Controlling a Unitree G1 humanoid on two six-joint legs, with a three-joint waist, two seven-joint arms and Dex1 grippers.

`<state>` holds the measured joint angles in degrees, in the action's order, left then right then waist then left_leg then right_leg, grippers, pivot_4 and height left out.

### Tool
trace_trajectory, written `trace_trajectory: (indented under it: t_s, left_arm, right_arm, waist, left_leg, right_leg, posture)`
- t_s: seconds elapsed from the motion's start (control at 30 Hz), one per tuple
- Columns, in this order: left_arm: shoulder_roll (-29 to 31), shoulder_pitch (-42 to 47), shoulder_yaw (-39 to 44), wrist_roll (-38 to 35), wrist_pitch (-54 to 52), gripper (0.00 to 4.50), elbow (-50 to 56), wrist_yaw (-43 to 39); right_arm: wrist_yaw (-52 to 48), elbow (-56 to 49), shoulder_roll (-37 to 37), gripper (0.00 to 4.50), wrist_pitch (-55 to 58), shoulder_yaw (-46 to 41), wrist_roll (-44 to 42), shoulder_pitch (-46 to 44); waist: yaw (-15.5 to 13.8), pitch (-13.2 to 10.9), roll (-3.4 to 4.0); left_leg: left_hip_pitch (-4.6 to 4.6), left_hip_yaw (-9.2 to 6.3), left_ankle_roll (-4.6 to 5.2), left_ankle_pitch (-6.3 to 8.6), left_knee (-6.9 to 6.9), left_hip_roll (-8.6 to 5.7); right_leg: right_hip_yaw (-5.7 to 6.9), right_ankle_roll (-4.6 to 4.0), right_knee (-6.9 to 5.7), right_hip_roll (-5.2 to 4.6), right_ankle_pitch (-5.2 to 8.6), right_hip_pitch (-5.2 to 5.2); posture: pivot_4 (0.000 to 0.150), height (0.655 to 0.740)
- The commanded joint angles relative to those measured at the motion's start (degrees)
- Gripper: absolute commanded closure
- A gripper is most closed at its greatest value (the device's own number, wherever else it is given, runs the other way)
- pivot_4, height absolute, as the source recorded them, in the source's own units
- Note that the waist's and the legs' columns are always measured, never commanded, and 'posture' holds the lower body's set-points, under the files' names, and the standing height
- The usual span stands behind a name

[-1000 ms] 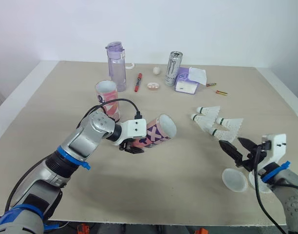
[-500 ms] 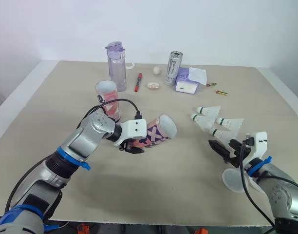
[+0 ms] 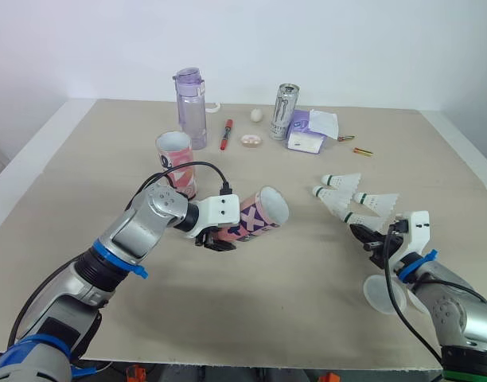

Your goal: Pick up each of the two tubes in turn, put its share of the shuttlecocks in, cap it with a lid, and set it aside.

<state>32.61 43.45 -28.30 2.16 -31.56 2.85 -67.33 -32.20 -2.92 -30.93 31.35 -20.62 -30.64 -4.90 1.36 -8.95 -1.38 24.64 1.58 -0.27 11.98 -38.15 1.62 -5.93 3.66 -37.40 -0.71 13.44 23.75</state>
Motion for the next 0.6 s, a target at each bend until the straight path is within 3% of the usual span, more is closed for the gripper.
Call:
trace_trajectory:
  t_s: [0.03, 0.3, 0.47, 0.6]
  left_arm:
    - [-0.03, 0.11, 0.57, 0.03, 0.07, 1.64, 0.7, 0.36]
    - [0.06, 0.41, 0.45, -0.07, 0.77, 1.64, -0.12, -0.16]
    - [-0.22, 0.97, 0.33, 0.04, 1.62, 1.64, -1.38, -0.57]
    - [-0.51, 1.2, 0.26, 0.16, 2.04, 1.64, -1.82, -0.8]
  right_arm:
    - [0.13, -1.37, -0.36, 4.47, -1.23, -1.35, -0.1, 0.05]
    - [-7.59, -19.62, -14.54, 4.47, 3.9, -6.07, -3.26, 5.85]
    - [-14.58, -25.67, -28.46, 4.47, 1.93, -5.89, -2.86, -2.7]
    - [-20.48, -30.01, -34.66, 4.47, -3.13, 2.69, -0.86, -12.25]
  waist:
    - [0.0, 0.0, 0.0]
    - [-0.08, -0.03, 0.16]
    - [0.08, -0.05, 0.19]
    - [0.09, -0.08, 0.12]
  left_leg:
    - [0.0, 0.0, 0.0, 0.0, 0.0, 0.0]
    - [0.02, 0.01, 0.0, 0.0, 0.03, -0.04]
    - [-0.14, 0.05, 0.02, -0.01, -0.03, -0.01]
    - [-0.29, 0.01, 0.03, -0.02, 0.06, 0.02]
  right_leg:
    - [0.0, 0.0, 0.0, 0.0, 0.0, 0.0]
    - [-0.04, 0.08, 0.0, -0.03, 0.03, 0.01]
    - [-0.08, 0.01, 0.0, -0.01, -0.06, -0.07]
    - [-0.01, -0.07, 0.03, 0.01, -0.02, -0.2]
  posture:
    - [0.15, 0.74]
    - [0.15, 0.74]
    - [0.15, 0.74]
    - [0.15, 0.74]
